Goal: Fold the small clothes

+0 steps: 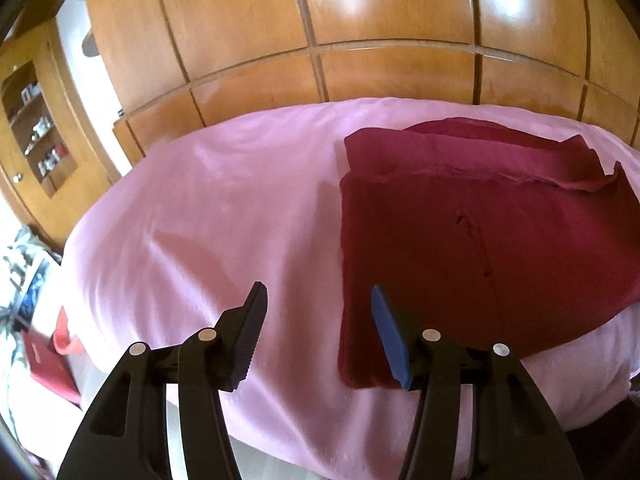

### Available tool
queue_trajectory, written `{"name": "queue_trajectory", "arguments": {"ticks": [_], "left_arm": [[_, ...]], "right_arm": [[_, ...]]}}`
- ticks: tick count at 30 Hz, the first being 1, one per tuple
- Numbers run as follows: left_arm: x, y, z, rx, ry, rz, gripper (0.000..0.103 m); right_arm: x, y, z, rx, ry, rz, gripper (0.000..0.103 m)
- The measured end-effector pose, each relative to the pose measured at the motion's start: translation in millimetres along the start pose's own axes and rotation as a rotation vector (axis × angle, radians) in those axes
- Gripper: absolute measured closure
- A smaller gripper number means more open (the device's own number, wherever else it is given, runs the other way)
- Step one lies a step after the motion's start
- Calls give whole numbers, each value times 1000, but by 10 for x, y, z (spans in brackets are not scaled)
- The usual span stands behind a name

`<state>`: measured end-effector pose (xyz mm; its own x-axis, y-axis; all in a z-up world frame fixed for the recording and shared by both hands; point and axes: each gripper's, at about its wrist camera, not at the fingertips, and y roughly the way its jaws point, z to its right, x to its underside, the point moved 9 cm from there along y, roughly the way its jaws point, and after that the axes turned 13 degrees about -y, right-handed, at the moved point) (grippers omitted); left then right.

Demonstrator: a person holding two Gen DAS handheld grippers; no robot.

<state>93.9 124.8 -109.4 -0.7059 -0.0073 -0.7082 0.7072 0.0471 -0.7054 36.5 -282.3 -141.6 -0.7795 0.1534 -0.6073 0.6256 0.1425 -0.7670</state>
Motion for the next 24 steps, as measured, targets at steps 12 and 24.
{"name": "queue_trajectory", "arguments": {"ticks": [12, 24], "left_arm": [[-108, 206, 70, 7, 39, -6, 50], [-145, 402, 40, 4, 50, -24, 50]], "right_arm": [[-236, 225, -151, 1, -53, 11, 27], [-363, 350, -152, 7, -58, 4, 22]]}}
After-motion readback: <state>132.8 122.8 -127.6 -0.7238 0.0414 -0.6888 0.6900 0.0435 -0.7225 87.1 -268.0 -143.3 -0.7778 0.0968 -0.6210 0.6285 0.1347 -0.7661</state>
